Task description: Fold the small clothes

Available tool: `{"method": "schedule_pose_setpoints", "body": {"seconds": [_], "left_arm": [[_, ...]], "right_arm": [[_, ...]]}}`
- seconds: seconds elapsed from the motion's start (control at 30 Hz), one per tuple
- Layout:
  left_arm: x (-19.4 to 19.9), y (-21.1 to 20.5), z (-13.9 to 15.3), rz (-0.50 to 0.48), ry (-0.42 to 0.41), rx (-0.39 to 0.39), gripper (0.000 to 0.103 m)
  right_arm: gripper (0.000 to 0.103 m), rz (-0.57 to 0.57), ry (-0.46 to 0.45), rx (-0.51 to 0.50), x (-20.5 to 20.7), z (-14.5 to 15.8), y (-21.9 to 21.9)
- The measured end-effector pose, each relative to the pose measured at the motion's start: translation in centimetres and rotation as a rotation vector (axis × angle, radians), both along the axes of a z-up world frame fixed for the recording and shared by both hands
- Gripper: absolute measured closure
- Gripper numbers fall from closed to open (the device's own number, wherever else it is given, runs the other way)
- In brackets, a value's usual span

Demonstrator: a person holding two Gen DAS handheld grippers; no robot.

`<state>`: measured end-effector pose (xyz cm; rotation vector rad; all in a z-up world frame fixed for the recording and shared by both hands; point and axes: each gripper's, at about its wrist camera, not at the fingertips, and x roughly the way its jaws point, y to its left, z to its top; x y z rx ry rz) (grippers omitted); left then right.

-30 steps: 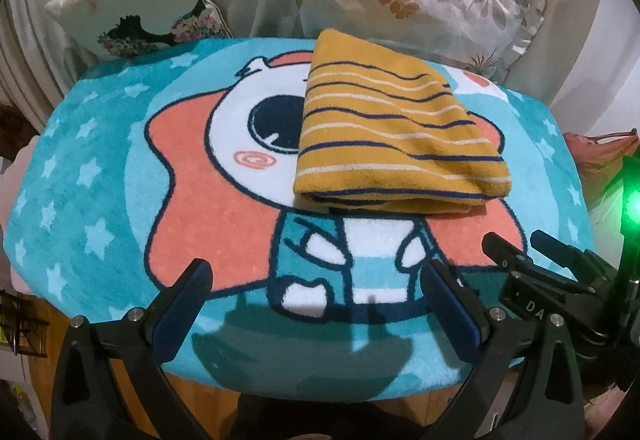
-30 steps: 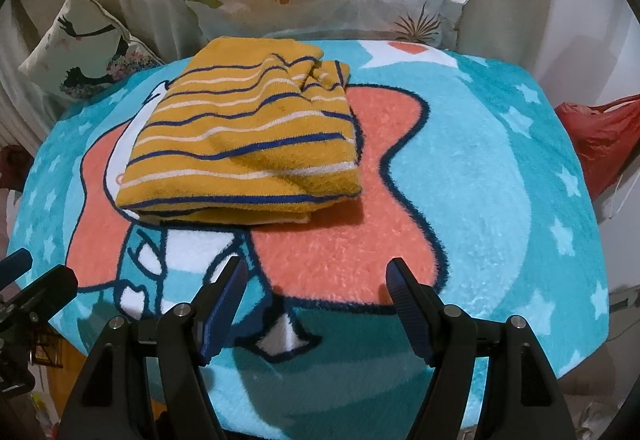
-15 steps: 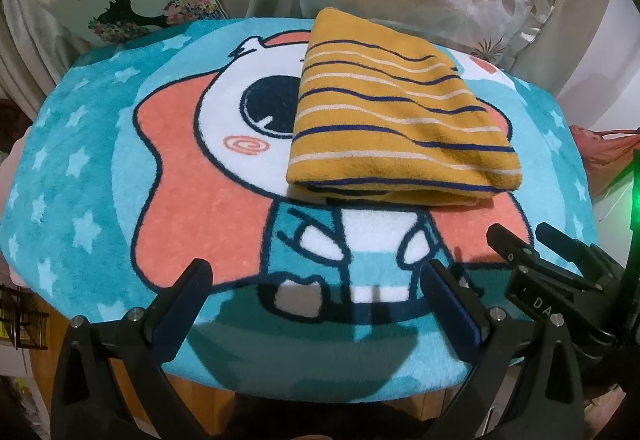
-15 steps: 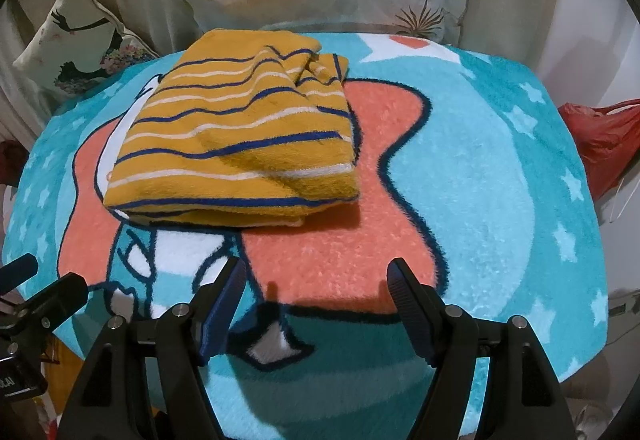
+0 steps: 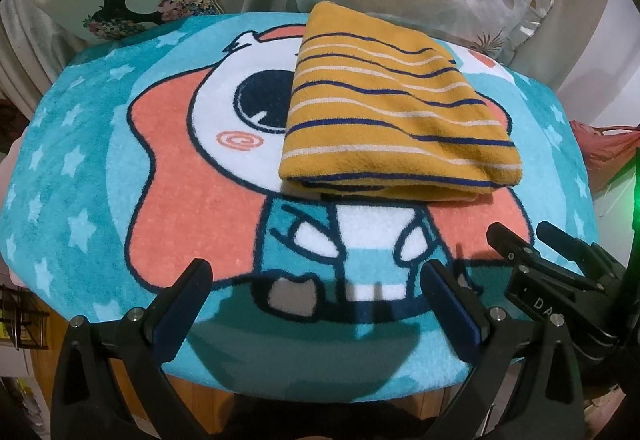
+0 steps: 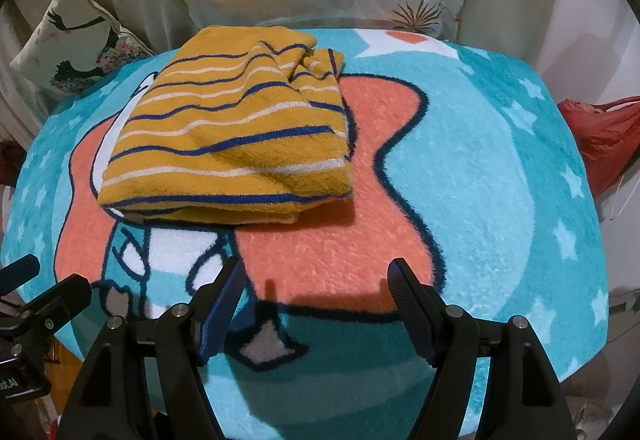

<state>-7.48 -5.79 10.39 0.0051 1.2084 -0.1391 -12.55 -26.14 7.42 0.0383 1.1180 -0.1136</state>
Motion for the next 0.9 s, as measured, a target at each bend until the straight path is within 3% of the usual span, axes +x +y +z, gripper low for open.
{"method": "schedule_pose_setpoints", "body": {"seconds": [0.9], "left_arm": [[-2.6, 0.3, 1.4, 0.005, -0.037, -0.011, 0.000]], "right_arm": [[0.024, 0.017, -0.044, -0.012, -3.3, 1.5, 1.2]]}}
